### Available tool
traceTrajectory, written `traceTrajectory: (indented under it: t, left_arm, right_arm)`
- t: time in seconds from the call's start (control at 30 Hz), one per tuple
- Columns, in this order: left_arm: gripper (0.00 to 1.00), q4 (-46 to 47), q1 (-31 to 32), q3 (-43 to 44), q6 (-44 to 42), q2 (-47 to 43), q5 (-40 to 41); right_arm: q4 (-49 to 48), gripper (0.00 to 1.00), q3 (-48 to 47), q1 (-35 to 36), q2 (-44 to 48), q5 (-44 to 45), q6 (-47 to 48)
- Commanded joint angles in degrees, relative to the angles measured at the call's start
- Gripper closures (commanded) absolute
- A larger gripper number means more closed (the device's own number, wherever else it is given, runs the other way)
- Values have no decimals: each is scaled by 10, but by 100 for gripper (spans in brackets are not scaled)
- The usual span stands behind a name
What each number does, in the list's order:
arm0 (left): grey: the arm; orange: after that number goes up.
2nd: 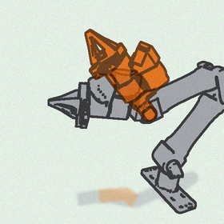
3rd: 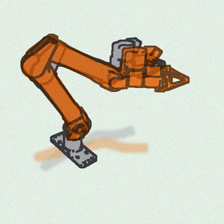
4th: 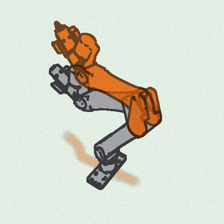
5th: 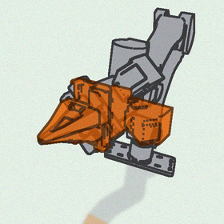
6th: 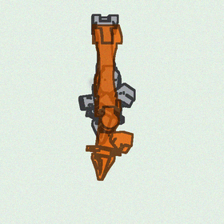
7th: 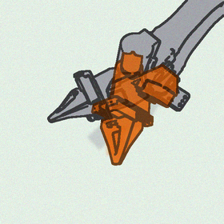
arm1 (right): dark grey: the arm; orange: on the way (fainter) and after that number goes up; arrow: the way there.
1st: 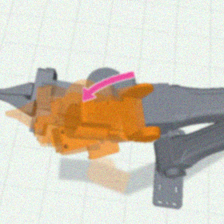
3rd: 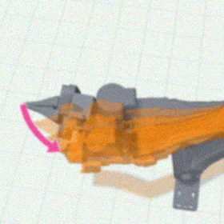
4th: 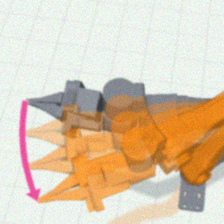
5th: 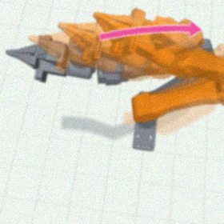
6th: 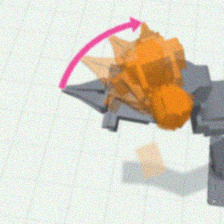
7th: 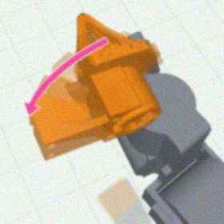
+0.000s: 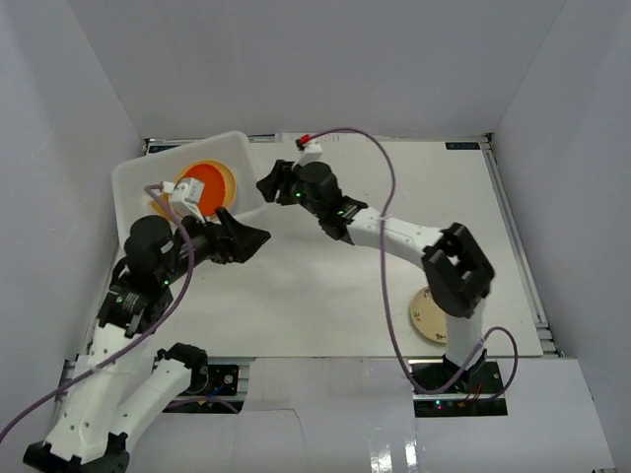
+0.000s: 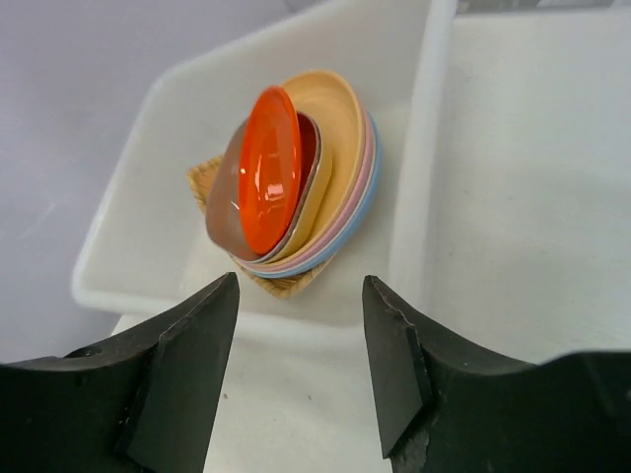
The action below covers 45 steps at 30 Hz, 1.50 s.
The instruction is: Place the plates into the plastic bin on the countertop
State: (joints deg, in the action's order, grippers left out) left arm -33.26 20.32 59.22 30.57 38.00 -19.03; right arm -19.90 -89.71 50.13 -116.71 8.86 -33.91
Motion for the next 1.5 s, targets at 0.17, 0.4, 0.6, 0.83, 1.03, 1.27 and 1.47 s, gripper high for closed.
traceTrajectory:
  t: [0.17, 0.4, 0.6, 0.83, 1.03, 1.27, 1.47]
  left_arm:
    - [6, 194, 135, -157, 130, 152, -27]
    - [11, 327, 324, -101, 162, 422, 38]
    - [16, 393, 408, 23, 172, 652, 30]
    - [23, 390, 425, 129, 180, 788, 39]
    - [45, 356, 432, 205, 182, 859, 56]
    - [80, 306, 438, 260, 177, 908, 93]
    - [100, 311, 431, 205, 155, 820, 134]
  right_arm:
    - [-32, 51, 395, -123, 449, 84, 67]
    - [155, 55, 489, -216, 776, 76, 99]
    - [261, 56, 453, -218, 859, 48, 128]
    - [293, 56, 471, -218, 899, 14, 127]
    - [302, 56, 488, -218, 915, 2, 120]
    - [304, 56, 488, -218, 919, -10, 114]
    - [308, 56, 486, -218, 924, -10, 112]
